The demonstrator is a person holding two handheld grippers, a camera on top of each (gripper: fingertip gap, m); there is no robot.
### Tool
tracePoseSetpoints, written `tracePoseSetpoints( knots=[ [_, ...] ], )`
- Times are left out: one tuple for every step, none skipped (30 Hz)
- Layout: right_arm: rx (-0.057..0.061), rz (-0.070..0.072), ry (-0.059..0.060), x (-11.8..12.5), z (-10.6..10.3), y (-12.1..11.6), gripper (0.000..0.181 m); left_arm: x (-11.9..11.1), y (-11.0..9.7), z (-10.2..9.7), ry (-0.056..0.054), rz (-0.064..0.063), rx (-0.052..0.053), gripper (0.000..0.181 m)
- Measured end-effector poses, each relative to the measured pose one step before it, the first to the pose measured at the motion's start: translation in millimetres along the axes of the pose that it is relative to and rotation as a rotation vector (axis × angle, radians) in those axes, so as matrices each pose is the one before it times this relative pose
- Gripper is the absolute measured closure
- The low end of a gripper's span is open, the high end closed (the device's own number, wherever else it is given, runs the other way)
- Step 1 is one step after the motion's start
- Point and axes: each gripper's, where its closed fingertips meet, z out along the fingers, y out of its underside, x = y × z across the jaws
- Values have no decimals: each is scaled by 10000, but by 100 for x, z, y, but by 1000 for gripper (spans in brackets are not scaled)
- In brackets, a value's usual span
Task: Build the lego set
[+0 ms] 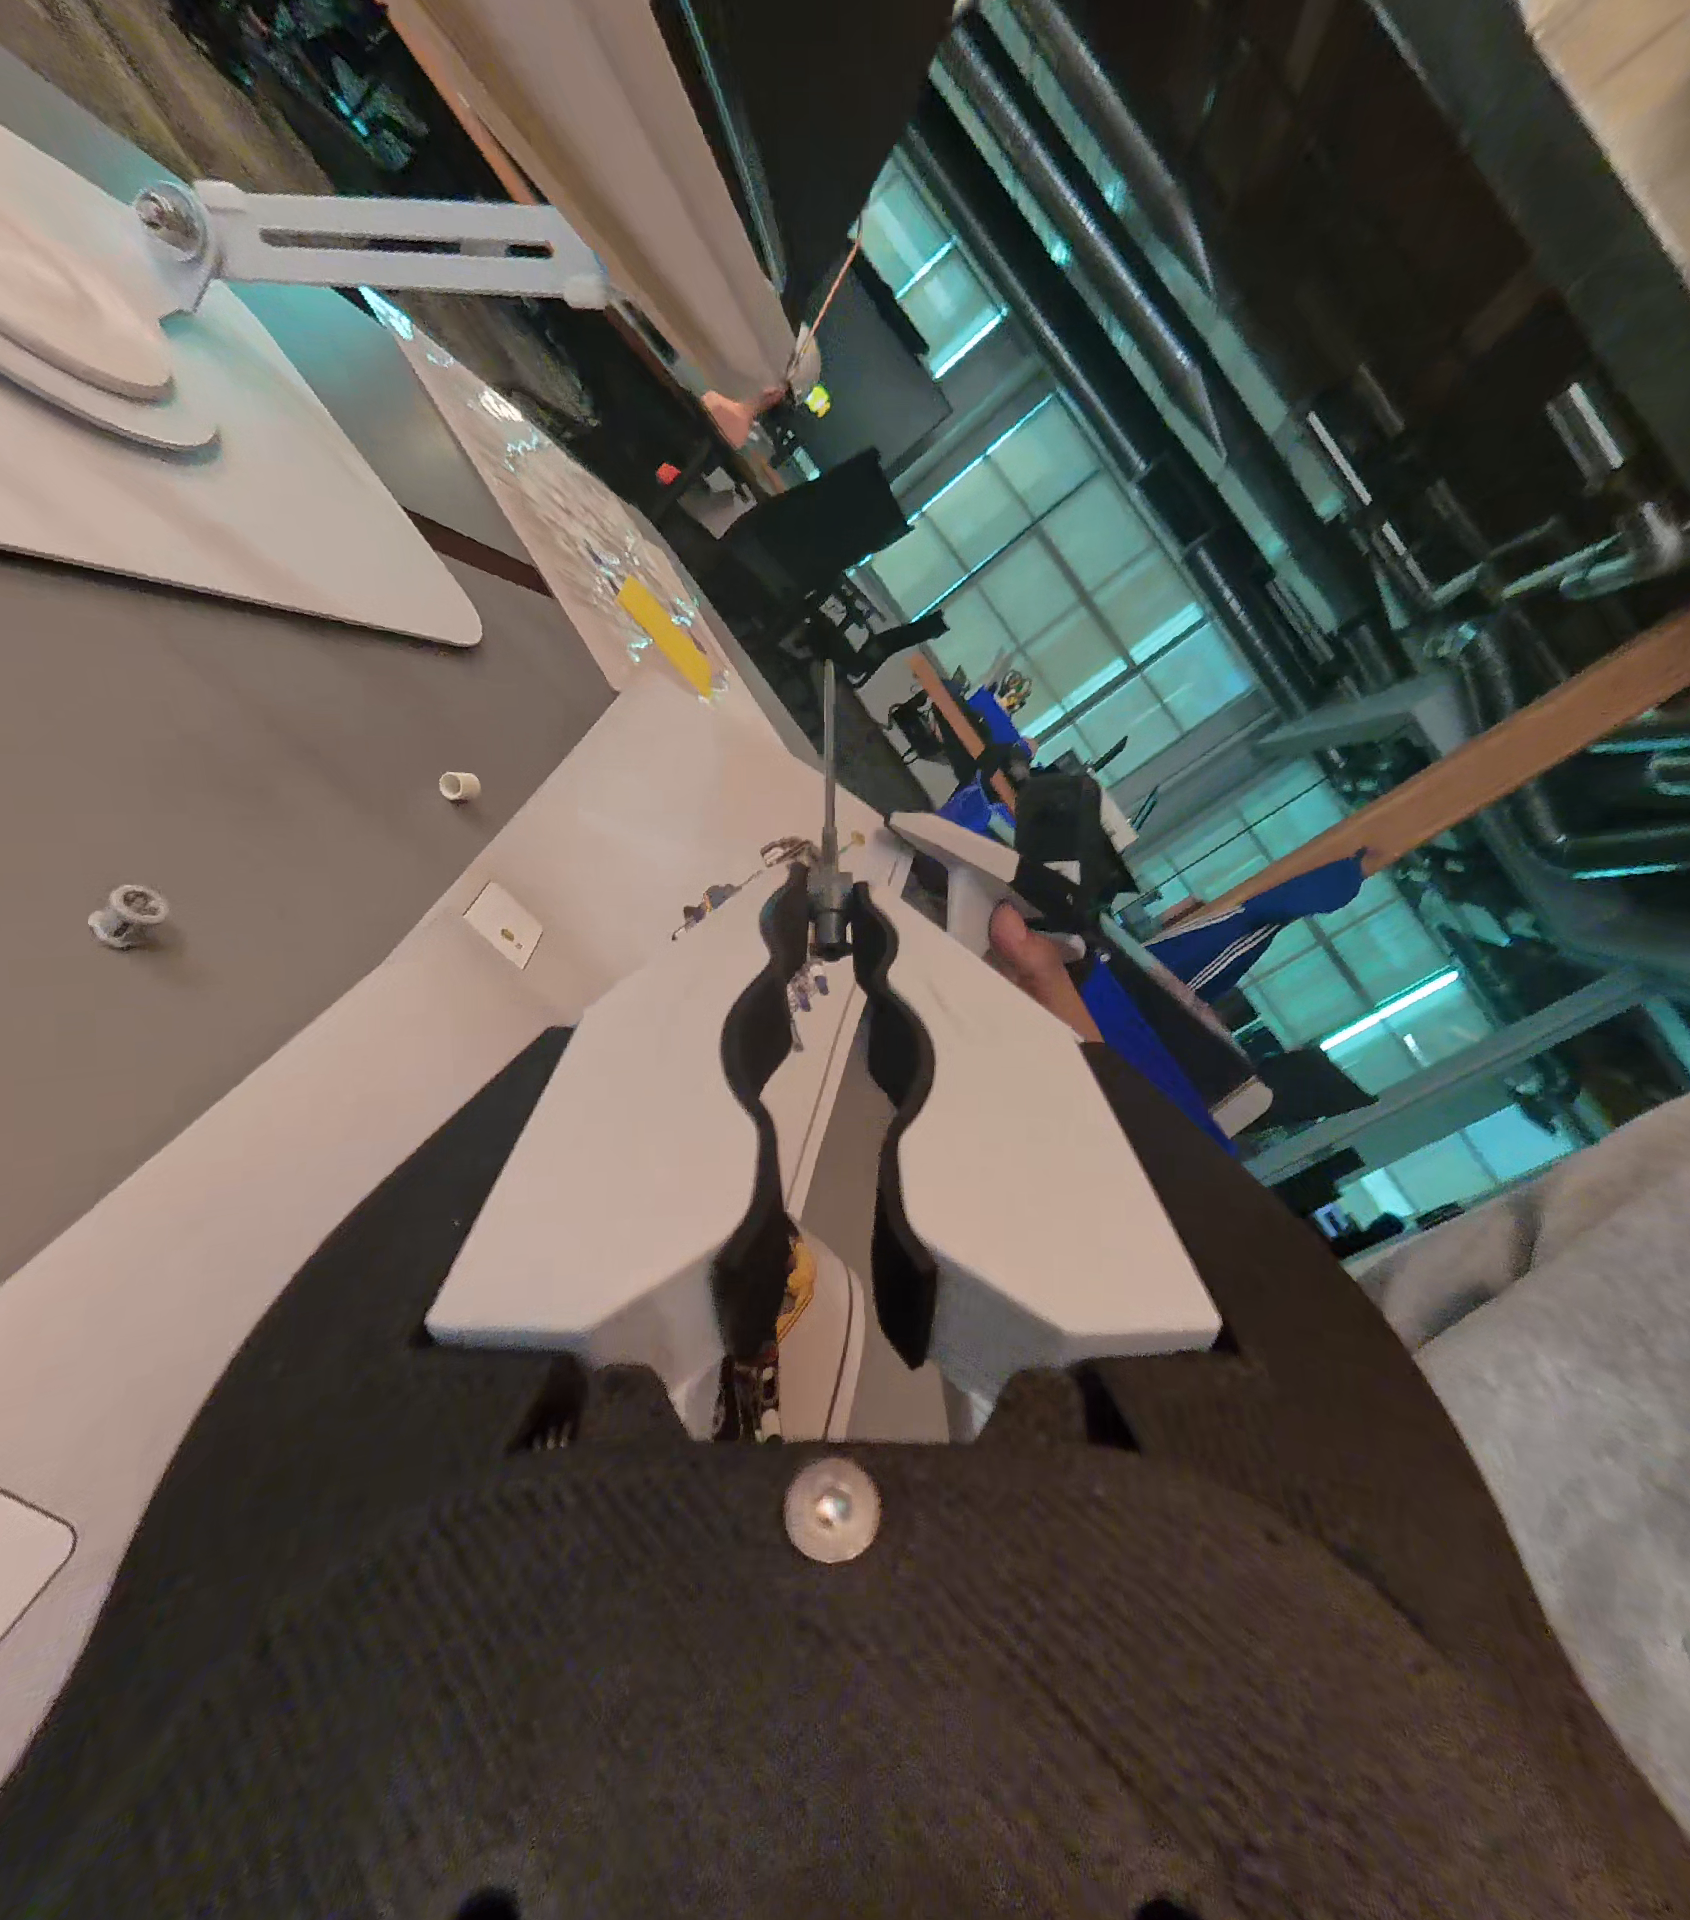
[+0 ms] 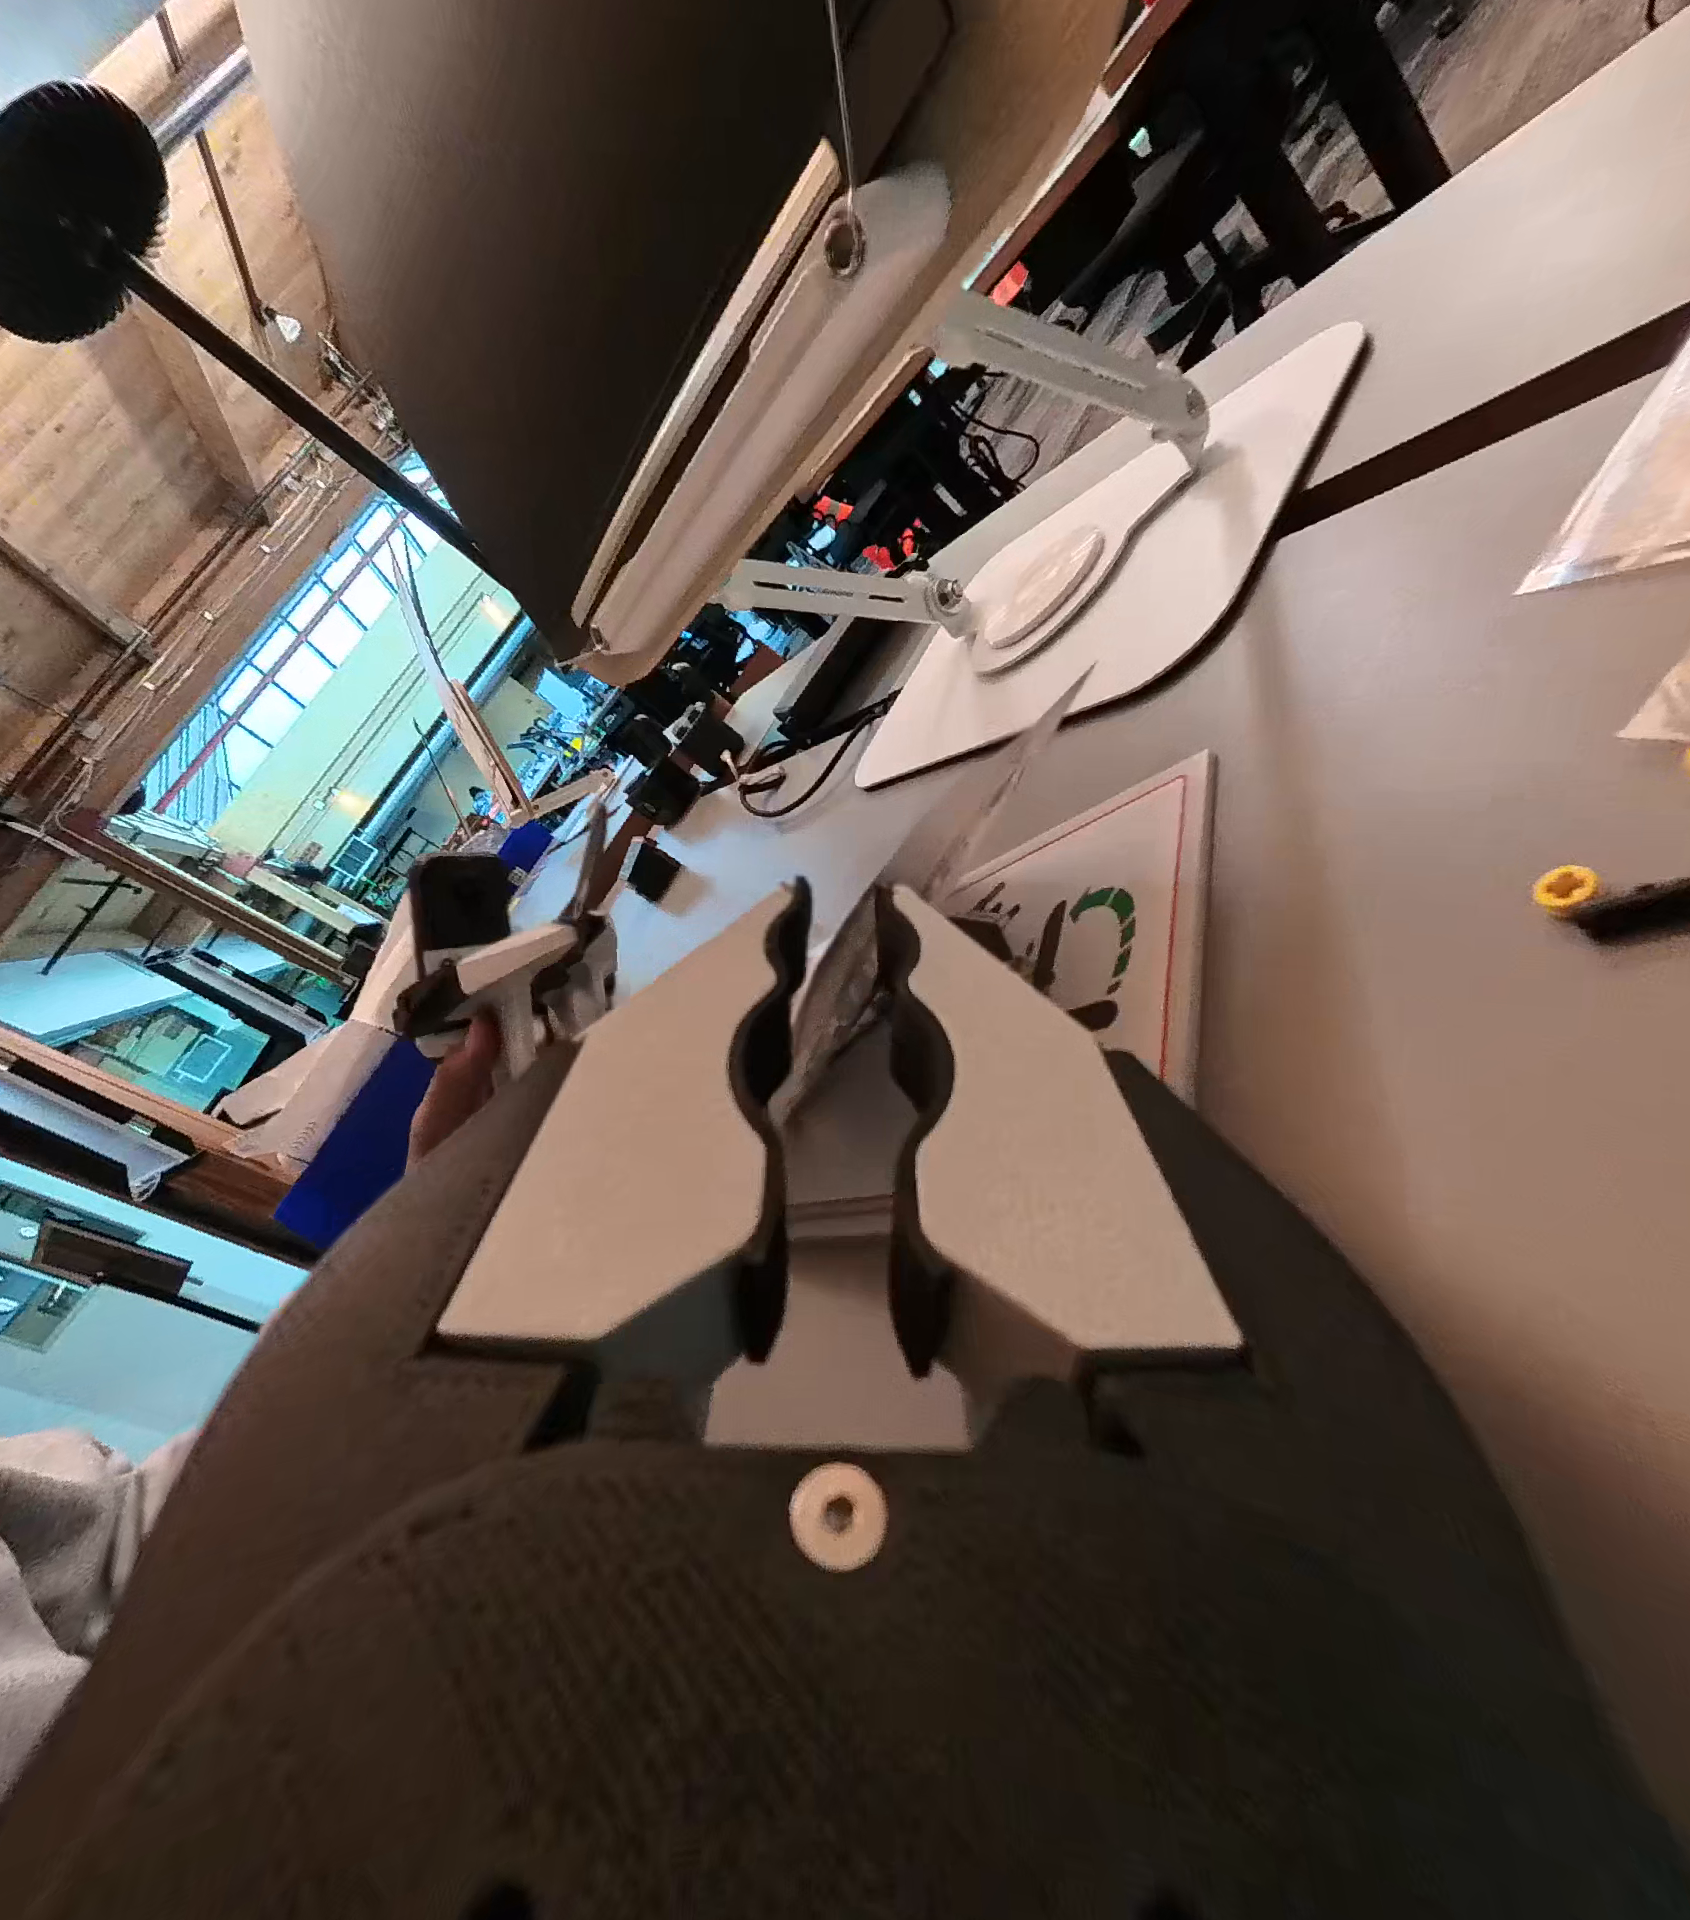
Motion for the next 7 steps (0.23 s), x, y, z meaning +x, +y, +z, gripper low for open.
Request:
tracePoseSetpoints(
  knots=[
    [-102, -55, 60, 25, 100, 154, 171, -12, 172, 96, -45, 106, -102, 176],
    [-87, -35, 44, 25, 89, 135, 170, -39, 154, 78, -40, 68, -79, 176],
    [-44, -9, 41, 45, 50, 61, 171, -29, 124, 76, -37, 44, -70, 176],
    [-4, 7, 18, 30, 11, 7, 171, -6, 111, 65, -15, 32, -65, 176],
    [11, 25, -4, 27, -7, -24, 172, -26, 84, 50, -19, 25, -52, 176],
    [13, 38, -17, 17, -13, -17, 172, -25, 79, 46, -30, 20, -50, 176],
    [15, 28, -27, -7, -8, -16, 174, -3, 85, 53, -15, 26, -51, 176]
  ],
)
